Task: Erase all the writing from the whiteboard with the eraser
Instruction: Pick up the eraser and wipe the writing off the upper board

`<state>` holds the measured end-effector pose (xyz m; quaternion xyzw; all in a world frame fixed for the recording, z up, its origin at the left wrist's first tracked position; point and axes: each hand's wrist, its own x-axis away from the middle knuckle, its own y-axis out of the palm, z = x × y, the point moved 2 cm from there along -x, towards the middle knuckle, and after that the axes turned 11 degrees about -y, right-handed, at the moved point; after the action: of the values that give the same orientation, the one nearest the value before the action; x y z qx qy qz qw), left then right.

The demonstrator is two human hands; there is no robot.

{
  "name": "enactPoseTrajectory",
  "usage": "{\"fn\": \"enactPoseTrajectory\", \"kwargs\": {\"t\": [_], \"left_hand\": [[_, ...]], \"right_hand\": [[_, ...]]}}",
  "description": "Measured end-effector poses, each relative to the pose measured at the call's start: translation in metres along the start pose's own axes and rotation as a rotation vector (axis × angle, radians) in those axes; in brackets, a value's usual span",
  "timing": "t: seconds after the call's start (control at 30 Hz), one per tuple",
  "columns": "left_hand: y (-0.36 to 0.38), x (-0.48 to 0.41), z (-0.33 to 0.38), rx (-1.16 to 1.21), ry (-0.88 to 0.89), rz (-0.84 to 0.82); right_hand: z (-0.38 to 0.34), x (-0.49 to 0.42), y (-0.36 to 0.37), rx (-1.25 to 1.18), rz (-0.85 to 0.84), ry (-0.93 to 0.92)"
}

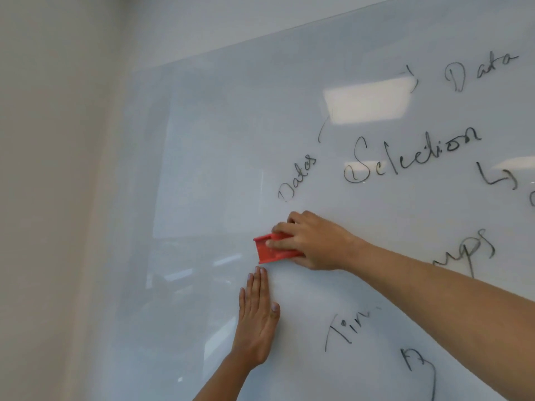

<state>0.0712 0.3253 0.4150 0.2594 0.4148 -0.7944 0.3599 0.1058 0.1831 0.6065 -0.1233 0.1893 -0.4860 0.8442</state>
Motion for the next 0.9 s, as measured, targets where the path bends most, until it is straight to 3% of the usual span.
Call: {"fn": "enactPoseTrajectory", "kwargs": {"t": [0.1,0.23,0.3,0.37,0.47,0.57,0.63,0.77,0.83,0.9], "left_hand": [[0.001,0.001,0.0,-0.007,0.013,0.013],[0.006,0.001,0.0,-0.024,0.0,0.074],[0.009,-0.001,-0.001,0.004,-0.006,0.119],[0.014,-0.003,-0.003,0.008,-0.003,0.152],[0.021,-0.007,-0.005,-0.058,0.009,0.223],[0.017,-0.018,0.001,-0.07,0.035,0.308],[0.008,-0.03,0.007,-0.049,0.04,0.344],[-0.011,-0.064,0.036,-0.005,0.046,0.382],[-0.021,-0.081,0.057,0.0,0.071,0.404],[-0.03,-0.095,0.081,0.02,0.085,0.434]], "right_hand": [[0.036,0.009,-0.019,0.034,0.013,0.029],[0.085,0.0,-0.043,0.126,0.239,0.433],[0.079,-0.016,-0.035,0.127,0.299,0.519],[0.057,-0.029,-0.02,0.106,0.296,0.456],[0.027,-0.025,0.0,0.074,0.16,0.21],[0.037,-0.005,-0.009,0.096,0.089,0.103],[0.068,0.006,-0.03,0.138,0.145,0.203],[0.131,0.024,-0.079,0.171,0.362,0.661],[0.132,0.02,-0.08,0.162,0.372,0.717],[0.117,0.017,-0.072,0.12,0.342,0.635]]}}
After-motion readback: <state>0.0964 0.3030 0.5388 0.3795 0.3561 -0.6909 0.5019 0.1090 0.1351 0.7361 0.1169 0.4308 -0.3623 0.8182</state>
